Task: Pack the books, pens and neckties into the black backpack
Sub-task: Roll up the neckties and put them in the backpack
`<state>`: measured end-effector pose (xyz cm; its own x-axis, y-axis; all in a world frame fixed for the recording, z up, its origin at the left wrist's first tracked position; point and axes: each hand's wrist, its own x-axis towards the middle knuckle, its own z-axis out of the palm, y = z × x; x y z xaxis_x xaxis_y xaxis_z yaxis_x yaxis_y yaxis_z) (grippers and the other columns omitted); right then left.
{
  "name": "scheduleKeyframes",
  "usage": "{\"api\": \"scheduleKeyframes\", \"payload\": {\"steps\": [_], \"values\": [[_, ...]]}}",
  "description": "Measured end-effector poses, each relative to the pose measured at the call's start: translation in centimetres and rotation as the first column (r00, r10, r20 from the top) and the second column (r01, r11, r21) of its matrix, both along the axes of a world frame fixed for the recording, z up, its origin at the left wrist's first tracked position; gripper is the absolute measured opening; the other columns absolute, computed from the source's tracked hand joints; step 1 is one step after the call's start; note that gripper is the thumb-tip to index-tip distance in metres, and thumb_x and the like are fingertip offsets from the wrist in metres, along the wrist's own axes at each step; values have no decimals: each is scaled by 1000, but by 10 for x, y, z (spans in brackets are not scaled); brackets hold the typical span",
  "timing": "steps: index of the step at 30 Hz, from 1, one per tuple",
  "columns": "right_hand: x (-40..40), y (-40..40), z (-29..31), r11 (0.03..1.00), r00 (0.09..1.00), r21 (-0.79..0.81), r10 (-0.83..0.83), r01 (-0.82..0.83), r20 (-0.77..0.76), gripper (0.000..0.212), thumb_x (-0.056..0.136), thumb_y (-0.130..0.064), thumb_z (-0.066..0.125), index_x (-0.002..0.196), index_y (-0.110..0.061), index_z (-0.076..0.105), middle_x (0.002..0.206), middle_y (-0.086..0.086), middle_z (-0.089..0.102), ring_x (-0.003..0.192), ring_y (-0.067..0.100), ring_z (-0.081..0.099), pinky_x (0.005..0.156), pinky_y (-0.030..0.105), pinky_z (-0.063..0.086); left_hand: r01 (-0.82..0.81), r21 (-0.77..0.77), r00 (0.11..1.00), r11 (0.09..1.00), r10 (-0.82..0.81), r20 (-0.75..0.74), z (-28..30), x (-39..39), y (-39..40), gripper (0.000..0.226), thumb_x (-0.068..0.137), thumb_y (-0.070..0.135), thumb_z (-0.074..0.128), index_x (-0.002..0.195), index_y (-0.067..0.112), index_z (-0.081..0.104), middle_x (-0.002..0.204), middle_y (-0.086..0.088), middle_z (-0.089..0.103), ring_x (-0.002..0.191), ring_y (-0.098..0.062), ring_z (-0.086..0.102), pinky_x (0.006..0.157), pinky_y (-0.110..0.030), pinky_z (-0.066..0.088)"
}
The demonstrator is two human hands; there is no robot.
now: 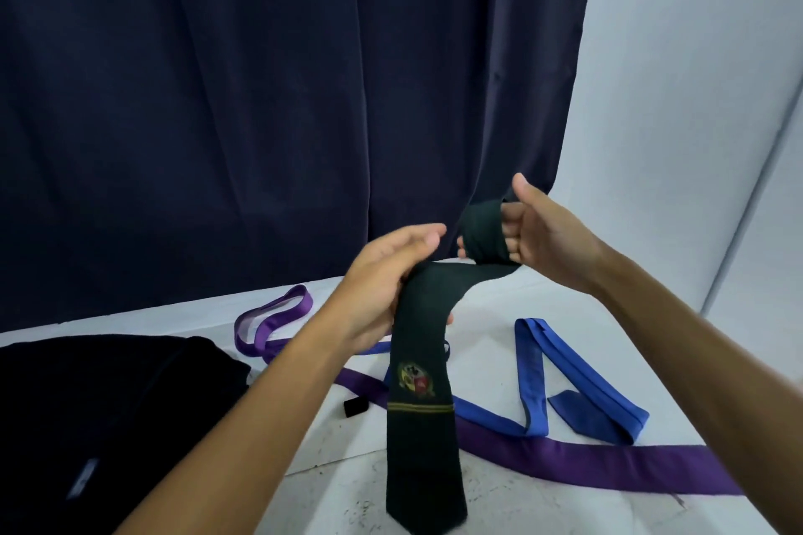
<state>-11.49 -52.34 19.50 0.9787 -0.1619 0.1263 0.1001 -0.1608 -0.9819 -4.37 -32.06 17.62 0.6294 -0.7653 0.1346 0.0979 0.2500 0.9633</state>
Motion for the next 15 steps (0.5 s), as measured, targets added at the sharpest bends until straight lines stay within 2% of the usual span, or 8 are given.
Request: {"api": "scheduleKeyframes", "payload": {"steps": [1,3,5,6,7,8,12,15], "values": [[1,1,-3,998,998,-58,34,-37,-56,82,75,-84,45,89,-4,48,79,20,44,74,40,44,66,35,30,5,20,1000,1000,-5,14,5,3,3,29,98,25,51,123,15,63,73,-16,67,54,-22,64,46,-29,52],[-1,4,-8,978,977,-134,135,-158,-165,90,59,-94,49,80,-8,38,78,13,23,73,31,21,68,39,16,27,97,999,995,-30,38,14,14,8,34,97,33,50,122,14,64,60,-14,65,44,-18,59,43,-24,47],[-4,6,-14,941,931,-157,253,-300,-265,102,61,-95,46,90,3,49,83,25,44,77,35,29,74,42,26,46,203,995,978,-62,73,22,27,11,43,91,44,52,118,13,66,52,-9,57,36,-13,49,38,-21,39],[-7,5,-18,912,894,-154,320,-381,-313,113,65,-93,45,101,14,52,98,40,52,82,42,41,82,44,35,52,259,992,965,-79,98,24,34,12,49,86,50,53,114,12,67,52,-8,55,36,-12,44,38,-21,35],[-10,4,-20,879,854,-141,388,-456,-347,111,70,-88,47,111,15,57,112,41,57,91,45,54,92,46,42,54,319,986,946,-101,132,25,42,13,54,80,55,53,111,12,67,54,-7,55,38,-12,43,39,-21,32],[-13,6,-20,844,813,-111,458,-524,-359,98,74,-82,51,112,7,63,113,36,62,97,45,62,95,45,47,59,381,978,923,-130,165,25,49,13,58,77,60,53,107,12,68,57,-7,55,42,-13,43,42,-22,31],[-18,14,-24,680,624,79,707,-729,-334,58,82,-57,67,101,-2,69,93,20,72,80,29,72,77,34,56,142,544,946,827,-276,172,9,70,6,66,75,71,51,96,10,66,58,-7,50,40,-13,36,41,-22,27],[-14,18,-31,595,562,216,803,-774,-198,44,89,-40,66,97,3,67,87,14,74,74,23,73,70,29,58,243,545,935,802,-343,87,-18,72,-5,67,80,74,48,89,8,60,54,-6,49,38,-13,31,39,-21,25]]}}
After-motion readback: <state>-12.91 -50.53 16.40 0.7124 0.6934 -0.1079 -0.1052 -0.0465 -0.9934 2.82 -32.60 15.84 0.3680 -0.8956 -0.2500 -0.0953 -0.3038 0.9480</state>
